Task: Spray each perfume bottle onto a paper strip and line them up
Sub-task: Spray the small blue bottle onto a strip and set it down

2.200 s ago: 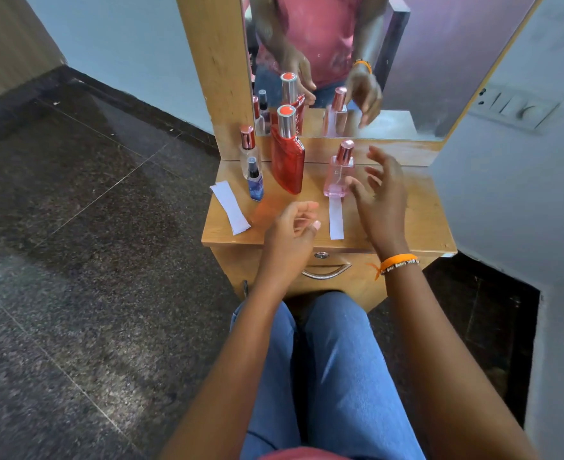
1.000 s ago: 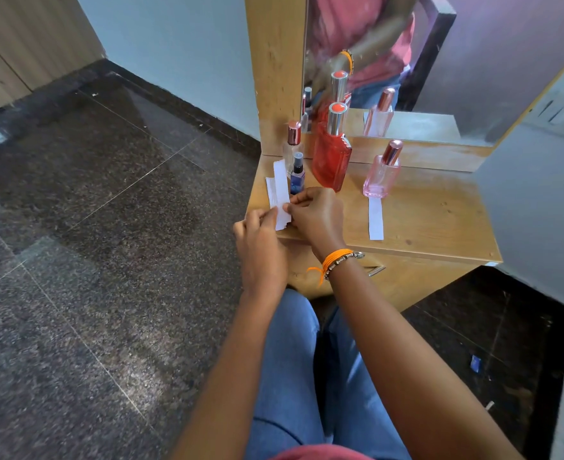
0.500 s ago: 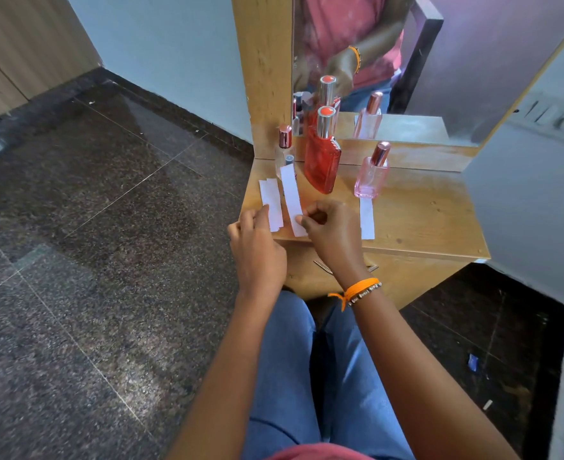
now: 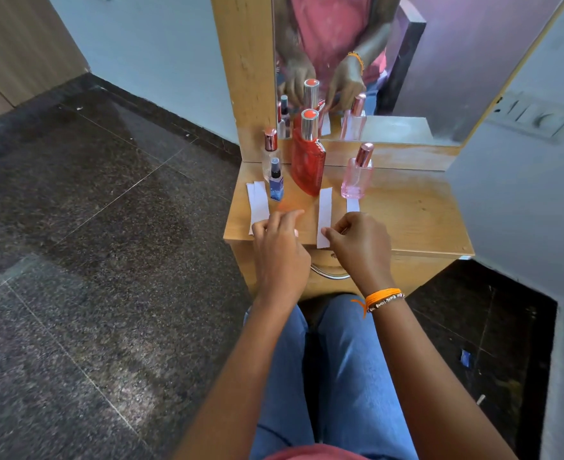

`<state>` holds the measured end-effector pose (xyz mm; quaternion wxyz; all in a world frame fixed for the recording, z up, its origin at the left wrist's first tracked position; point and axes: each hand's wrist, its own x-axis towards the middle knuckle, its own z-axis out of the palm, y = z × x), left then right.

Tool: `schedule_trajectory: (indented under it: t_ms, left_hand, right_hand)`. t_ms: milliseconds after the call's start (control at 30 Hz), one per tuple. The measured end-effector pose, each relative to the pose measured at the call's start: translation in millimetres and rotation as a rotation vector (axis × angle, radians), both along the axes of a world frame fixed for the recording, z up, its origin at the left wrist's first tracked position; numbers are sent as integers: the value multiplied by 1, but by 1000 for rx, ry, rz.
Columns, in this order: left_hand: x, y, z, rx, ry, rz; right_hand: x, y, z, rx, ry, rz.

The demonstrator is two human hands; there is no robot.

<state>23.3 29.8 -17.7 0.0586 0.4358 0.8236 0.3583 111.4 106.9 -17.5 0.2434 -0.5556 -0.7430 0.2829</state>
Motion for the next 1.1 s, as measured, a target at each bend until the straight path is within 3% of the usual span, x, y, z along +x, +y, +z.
schedule_trajectory:
  t_ms: [133,233,333,633,867,1100]
  left_hand:
    - [-5,3,1,25,-31,19]
    - [-14,3,1,92,-57,58]
    - [-23,1,4,172,-88,104]
    - [-41,4,6,267,-215,166]
    - [-35,8,13,305,-371,-100]
    - [-12,6,14,268,-408,-278]
  right_hand:
    - [-3,-3,5,129,-50,10]
    - [-17,-3,16,212,96,103]
    - [-41,3,21,231,228,196]
    - [-87,13,18,228,253,235]
    - [-52,-2,25,93,405,211]
    - [-14,-3,42,-59,567,177]
